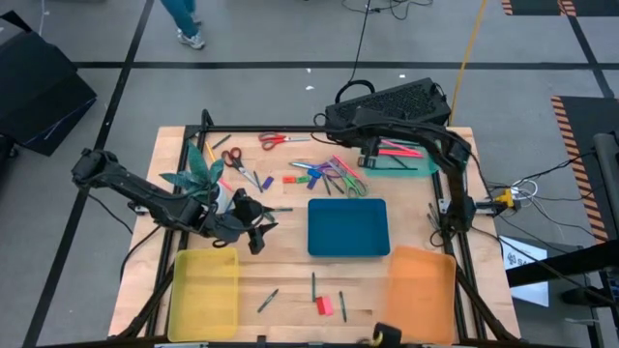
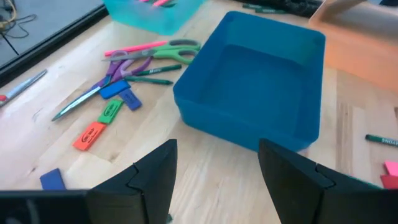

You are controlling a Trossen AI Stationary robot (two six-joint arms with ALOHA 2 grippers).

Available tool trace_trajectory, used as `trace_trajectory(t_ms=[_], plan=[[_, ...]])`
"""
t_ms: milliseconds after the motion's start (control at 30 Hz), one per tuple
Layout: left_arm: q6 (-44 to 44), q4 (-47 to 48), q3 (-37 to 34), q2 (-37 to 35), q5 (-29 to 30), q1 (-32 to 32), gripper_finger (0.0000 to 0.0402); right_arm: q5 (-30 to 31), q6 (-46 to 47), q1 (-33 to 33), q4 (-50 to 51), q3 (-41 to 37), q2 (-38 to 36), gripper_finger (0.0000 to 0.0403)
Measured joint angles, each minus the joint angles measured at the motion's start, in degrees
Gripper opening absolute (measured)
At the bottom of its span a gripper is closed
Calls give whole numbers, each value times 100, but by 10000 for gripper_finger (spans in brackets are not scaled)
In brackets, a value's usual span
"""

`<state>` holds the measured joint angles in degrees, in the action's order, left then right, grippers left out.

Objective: Sort crayons/erasers/pens/pencils in bins
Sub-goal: Put the blue pencil into the blue bin

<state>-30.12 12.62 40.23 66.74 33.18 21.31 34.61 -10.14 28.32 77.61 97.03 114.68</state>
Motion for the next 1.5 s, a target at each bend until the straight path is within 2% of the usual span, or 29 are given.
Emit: trace_trajectory(t_ms=[67, 200, 400, 533, 667, 800, 967, 1100, 1233, 1333, 1500], plan=[[-87, 73, 0, 0, -201, -119, 227, -330, 102, -274, -222, 0, -402, 152], [-812, 373, 0, 1, -372, -549, 227, -904, 243, -977, -788, 2, -1223, 148], [-1227, 947, 87, 177, -990, -1318, 227, -1090, 570, -2207, -1536, 2, -2152, 147], [-920, 1206, 509, 675, -1117, -1447, 227, -1088, 668, -2910, -1770, -79, -2505, 146], [-447, 1452, 1228, 1399, -1374, -1568, 227, -1086, 670, -3400, -2310, -626, -2861, 146], [-979, 2917, 2115, 2078, -2052, -2018, 227, -1084, 650, -3719, -3022, -1430, -3224, 146], [-1379, 4812, 2789, 2804, -2425, -2487, 227, -1080, 655, -3984, -3739, -2449, -3682, 146], [-1316, 5455, 2857, 3316, -3052, -2802, 227, -1078, 655, -4119, -4436, -3268, -4102, 146], [-599, 5800, 2857, 3742, -3697, -3221, 227, -1078, 650, -4142, -5159, -3967, -4490, 146], [-231, 6100, 2856, 3914, -3806, -3633, 227, -1069, 642, -4142, -5551, -4316, -4735, 146], [-92, 6452, 2857, 4107, -3825, -4428, 227, -1073, 644, -4145, -5912, -4616, -4986, 146]])
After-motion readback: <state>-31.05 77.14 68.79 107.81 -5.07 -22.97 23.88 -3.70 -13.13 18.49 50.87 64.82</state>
